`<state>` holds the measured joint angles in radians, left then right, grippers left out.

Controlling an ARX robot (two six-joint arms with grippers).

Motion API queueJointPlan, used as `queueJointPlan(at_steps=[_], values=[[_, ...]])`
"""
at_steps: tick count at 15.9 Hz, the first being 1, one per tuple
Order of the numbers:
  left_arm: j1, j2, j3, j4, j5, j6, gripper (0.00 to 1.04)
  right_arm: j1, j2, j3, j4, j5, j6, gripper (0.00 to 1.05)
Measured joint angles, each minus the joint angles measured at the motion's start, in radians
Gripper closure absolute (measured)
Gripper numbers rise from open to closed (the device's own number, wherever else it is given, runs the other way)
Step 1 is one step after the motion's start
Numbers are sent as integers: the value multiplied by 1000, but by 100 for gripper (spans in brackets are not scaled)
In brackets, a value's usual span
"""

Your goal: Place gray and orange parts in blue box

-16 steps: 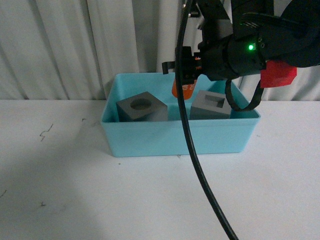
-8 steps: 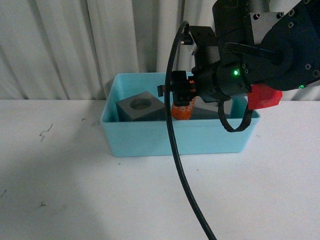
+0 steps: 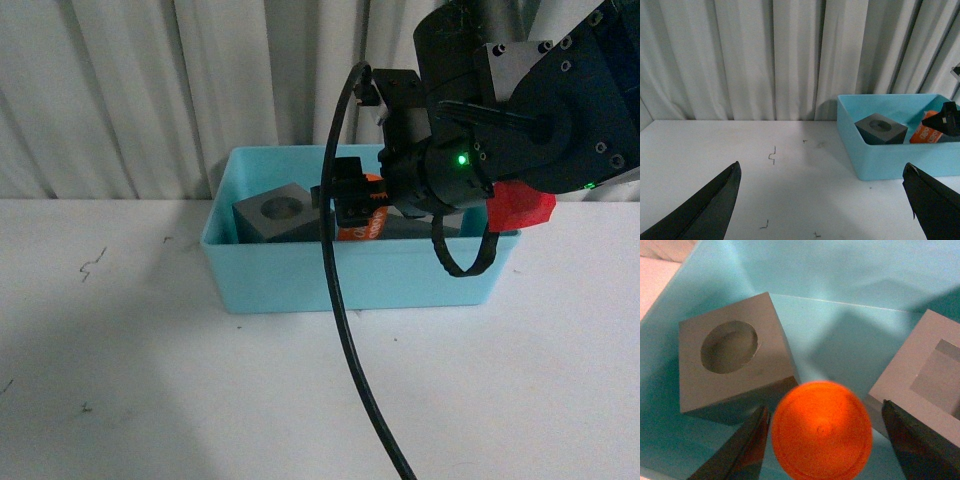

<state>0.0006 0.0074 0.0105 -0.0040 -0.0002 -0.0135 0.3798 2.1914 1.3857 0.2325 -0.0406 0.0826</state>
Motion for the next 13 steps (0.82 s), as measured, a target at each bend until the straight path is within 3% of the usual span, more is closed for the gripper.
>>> queueJointPlan(at_steps=[3, 7, 10, 13], values=[[0, 0, 0, 0, 0, 0, 7, -5, -45, -39, 32, 6, 7, 6], [0, 0, 0, 0, 0, 0, 7, -88, -546, -322, 146, -11, -10, 6], [0, 0, 0, 0, 0, 0, 7, -192, -1049, -666, -39, 25, -35, 6], [0, 0, 0, 0, 0, 0, 7, -128, -1520, -942, -392, 166, 13, 6]])
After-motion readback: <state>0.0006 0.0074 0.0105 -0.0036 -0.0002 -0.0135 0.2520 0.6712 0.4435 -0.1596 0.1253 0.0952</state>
